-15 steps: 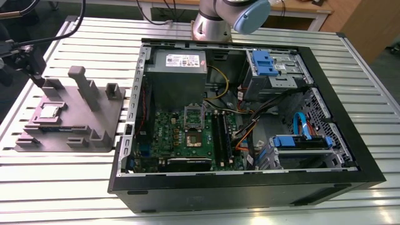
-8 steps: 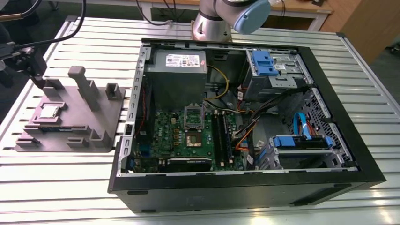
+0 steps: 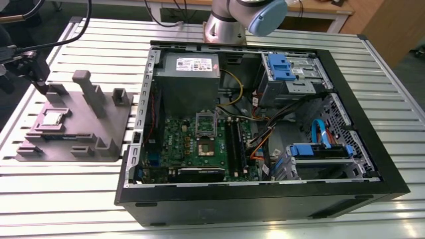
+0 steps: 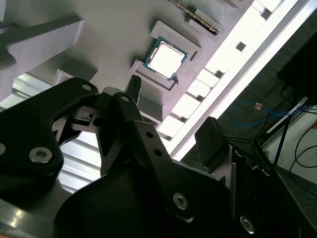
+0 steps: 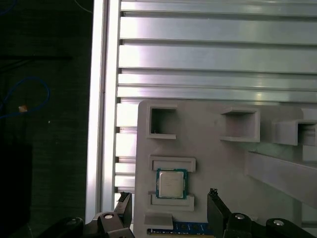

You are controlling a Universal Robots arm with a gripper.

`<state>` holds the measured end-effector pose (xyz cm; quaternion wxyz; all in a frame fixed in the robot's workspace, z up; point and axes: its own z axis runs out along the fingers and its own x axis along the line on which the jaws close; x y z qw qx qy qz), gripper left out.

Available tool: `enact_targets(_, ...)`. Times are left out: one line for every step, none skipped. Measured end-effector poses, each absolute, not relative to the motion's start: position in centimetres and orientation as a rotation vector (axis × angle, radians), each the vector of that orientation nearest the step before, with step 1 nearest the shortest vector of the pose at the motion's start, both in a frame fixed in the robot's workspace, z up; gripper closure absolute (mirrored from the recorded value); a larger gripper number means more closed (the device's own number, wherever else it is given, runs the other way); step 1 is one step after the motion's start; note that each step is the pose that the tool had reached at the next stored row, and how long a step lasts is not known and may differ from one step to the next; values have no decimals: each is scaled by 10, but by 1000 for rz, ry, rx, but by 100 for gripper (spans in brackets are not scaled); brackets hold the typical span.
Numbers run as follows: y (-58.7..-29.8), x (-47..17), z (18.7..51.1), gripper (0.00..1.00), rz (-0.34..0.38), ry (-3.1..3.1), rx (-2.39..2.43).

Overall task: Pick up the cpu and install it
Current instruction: 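Pick up the cpu and move it towards the insertion slot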

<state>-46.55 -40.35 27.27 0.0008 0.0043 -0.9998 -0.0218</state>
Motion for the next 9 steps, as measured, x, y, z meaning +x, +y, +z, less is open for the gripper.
enact_targets(-404,-466,272,29,-69,-3140,14)
enact_targets(-404,-465,271,29,-69,-3140,14)
enact_targets(-404,-465,270,29,-69,-3140,14)
enact_targets(-404,-466,269,29,-69,-3139,14)
enact_targets(-404,-465,268,29,-69,-3139,14)
enact_targets(-405,-465,267,29,-69,-3139,14)
enact_targets(-405,-465,266,29,-67,-3139,14)
enact_targets(-405,-465,265,29,-64,-3139,13)
enact_targets(-405,-465,264,29,-57,-3139,13)
